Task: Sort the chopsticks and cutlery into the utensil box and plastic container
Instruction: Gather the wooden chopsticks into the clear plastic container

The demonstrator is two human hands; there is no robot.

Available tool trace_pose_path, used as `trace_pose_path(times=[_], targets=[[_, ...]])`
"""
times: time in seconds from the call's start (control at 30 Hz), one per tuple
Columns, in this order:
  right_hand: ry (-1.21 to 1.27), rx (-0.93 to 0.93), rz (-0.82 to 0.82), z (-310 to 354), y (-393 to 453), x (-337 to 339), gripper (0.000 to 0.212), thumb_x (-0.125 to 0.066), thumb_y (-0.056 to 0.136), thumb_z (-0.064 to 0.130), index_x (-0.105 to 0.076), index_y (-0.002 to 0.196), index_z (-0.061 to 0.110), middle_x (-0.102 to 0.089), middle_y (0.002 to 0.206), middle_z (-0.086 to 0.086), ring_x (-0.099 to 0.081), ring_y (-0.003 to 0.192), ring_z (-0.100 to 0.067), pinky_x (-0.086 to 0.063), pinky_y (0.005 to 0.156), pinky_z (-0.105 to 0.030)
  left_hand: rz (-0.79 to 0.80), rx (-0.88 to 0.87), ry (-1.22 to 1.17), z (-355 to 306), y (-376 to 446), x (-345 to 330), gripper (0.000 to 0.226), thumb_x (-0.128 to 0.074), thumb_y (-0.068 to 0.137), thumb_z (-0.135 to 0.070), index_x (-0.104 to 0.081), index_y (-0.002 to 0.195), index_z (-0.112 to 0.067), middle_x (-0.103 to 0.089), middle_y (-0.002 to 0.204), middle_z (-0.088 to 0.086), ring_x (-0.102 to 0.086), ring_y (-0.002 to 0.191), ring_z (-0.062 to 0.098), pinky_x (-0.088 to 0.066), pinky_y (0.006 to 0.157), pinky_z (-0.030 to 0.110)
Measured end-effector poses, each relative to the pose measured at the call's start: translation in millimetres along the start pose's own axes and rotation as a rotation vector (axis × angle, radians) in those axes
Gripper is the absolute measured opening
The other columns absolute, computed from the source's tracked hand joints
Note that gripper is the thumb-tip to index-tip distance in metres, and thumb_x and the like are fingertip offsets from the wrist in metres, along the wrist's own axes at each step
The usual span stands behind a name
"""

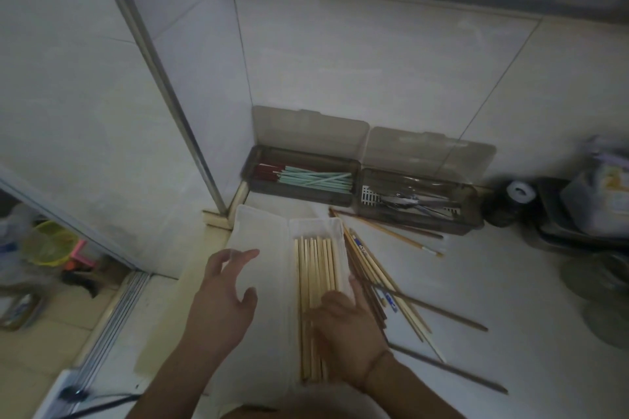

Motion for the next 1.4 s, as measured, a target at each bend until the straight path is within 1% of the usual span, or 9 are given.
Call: trace_pose_path(times=[0.13,0.3,0.43,0.67,0.8,0.93,1.1,1.27,1.4], targets=[[0.213,-0.363,-0.384,-64,-26,13,0.016,-0.053,0.082,0.022,-0.068,0.084,0.022,-0.066,0.081,0.005,-0.059,0.08,-0.017,-0.048,0.077,-0.03,0.004,0.016,0.001,0,0,-1,0.06,-0.069,0.084,-0.01,-0.05,0.135,-0.036,-0.037,0.137,-0.006,-0.055,0.058,0.005,-0.039,0.063,0.008],[-0.059,-0.833,-0.008,-147,-80,-11,0.016,-0.068,0.072,0.023,-0.075,0.085,0.019,-0.07,0.095,-0.005,-0.058,0.092,-0.038,-0.049,0.076,-0.043,0.011,0.01,-0.004,0,0,-2,0.06,-0.069,0.084,-0.01,-0.05,0.135,-0.035,-0.038,0.137,-0.005,-0.054,0.057,0.004,-0.036,0.059,0.004],[-0.062,-0.762,-0.122,-162,-98,-6,0.038,-0.042,0.072,0.045,-0.073,0.078,0.025,-0.069,0.083,0.002,-0.058,0.086,-0.033,-0.048,0.072,-0.04,0.014,0.004,-0.011,0,1,-1,0.06,-0.07,0.083,-0.008,-0.052,0.134,-0.033,-0.04,0.136,-0.004,-0.052,0.056,0.005,-0.035,0.061,0.004],[-0.078,-1.114,-0.201,-199,-120,9,0.017,-0.062,0.085,0.03,-0.076,0.089,0.021,-0.069,0.092,-0.01,-0.053,0.088,-0.039,-0.045,0.074,-0.04,0.013,-0.003,-0.005,0,2,-1,0.06,-0.069,0.082,-0.008,-0.052,0.134,-0.034,-0.04,0.136,-0.003,-0.05,0.059,0.008,-0.039,0.065,0.009],[-0.055,-1.138,-0.183,-202,-127,3,0.016,-0.07,0.082,0.025,-0.074,0.096,0.019,-0.065,0.104,-0.013,-0.049,0.098,-0.04,-0.041,0.082,-0.046,0.01,-0.007,-0.007,0,2,-1,0.06,-0.069,0.082,-0.008,-0.051,0.134,-0.035,-0.039,0.136,-0.002,-0.049,0.066,0.014,-0.045,0.073,0.02],[-0.089,-0.911,-0.142,-186,-104,-7,0.047,-0.041,0.078,0.048,-0.074,0.094,0.018,-0.068,0.097,-0.009,-0.056,0.089,-0.038,-0.046,0.073,-0.043,0.006,-0.007,-0.005,-1,1,0,0.06,-0.069,0.083,-0.008,-0.052,0.134,-0.035,-0.039,0.135,-0.003,-0.049,0.06,0.009,-0.044,0.067,0.018],[-0.098,-0.78,-0.061,-156,-74,-7,0.041,-0.042,0.072,0.052,-0.074,0.077,0.027,-0.067,0.082,-0.003,-0.055,0.073,-0.033,-0.042,0.056,-0.031,0.006,-0.016,0.006,-3,1,1,0.059,-0.069,0.082,-0.008,-0.053,0.133,-0.033,-0.04,0.135,-0.003,-0.047,0.063,0.011,-0.043,0.07,0.016],[-0.195,-0.813,-0.037,-165,-72,-9,0.009,-0.066,0.079,0.027,-0.071,0.073,0.021,-0.064,0.084,-0.003,-0.051,0.083,-0.032,-0.032,0.058,-0.028,0.017,0.005,0.014,-1,2,0,0.059,-0.069,0.084,-0.01,-0.05,0.134,-0.036,-0.038,0.137,-0.005,-0.05,0.059,0.007,-0.035,0.063,0.006],[-0.227,-0.928,0.126,-162,-76,-13,0.015,-0.053,0.087,0.016,-0.065,0.093,0.021,-0.063,0.101,-0.002,-0.048,0.102,-0.025,-0.033,0.068,-0.029,0.022,0.0,0.006,-1,2,-1,0.06,-0.069,0.083,-0.01,-0.051,0.134,-0.035,-0.038,0.136,-0.005,-0.049,0.056,0.006,-0.034,0.062,0.004]])
Point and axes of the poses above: each hand's wrist, its own y-axis towards the middle knuckle, its own x-axis out of the back of the hand, z = x × y, the point moved 3 cm from there along y, towards the middle knuckle
